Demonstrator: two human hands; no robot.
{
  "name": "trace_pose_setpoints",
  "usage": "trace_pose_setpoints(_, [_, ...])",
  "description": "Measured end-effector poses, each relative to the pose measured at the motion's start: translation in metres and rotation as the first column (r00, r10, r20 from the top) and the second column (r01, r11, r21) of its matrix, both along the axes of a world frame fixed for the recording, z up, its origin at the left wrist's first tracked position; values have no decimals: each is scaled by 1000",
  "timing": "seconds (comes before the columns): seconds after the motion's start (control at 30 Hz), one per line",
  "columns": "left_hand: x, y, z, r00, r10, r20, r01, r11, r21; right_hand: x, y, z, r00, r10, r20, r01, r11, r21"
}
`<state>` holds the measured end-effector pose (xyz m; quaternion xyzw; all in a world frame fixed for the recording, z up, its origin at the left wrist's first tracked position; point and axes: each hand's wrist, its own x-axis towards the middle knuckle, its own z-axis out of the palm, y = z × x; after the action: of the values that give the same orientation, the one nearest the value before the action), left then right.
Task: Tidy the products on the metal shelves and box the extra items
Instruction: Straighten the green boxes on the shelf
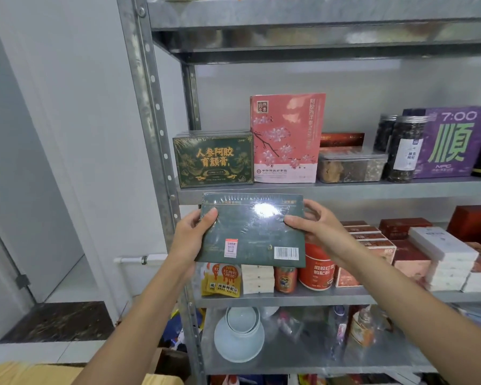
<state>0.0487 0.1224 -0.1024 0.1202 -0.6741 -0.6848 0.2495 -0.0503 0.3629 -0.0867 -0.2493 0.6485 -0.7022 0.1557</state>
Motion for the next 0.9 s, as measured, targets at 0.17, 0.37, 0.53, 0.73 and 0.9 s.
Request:
trace_pose_setpoints(0.17, [0, 6, 0, 996, 59, 68, -55, 997, -59, 27, -5, -25, 966, 157, 204, -147, 987, -64])
trace_pose_setpoints(0.37, [14, 38, 14, 970, 242, 2, -182, 736, -652, 50, -21, -12, 918, -238, -317, 301, 938, 169])
trace_pose_setpoints(0.53, [31, 90, 24, 973, -228, -42, 216, 958, -187, 90, -38, -20, 743, -205, -637, 434, 872, 227])
trace_pose_setpoints(0.73, [39, 51, 20, 996, -47, -77, 40, 995, -92, 100, -34, -30, 712, -22, -702, 296, 916, 272])
trace_pose_setpoints(0.9, [53, 7, 25, 969, -248, -14, 245, 962, -117, 36, -14, -6, 878, -197, -436, 309, 929, 203])
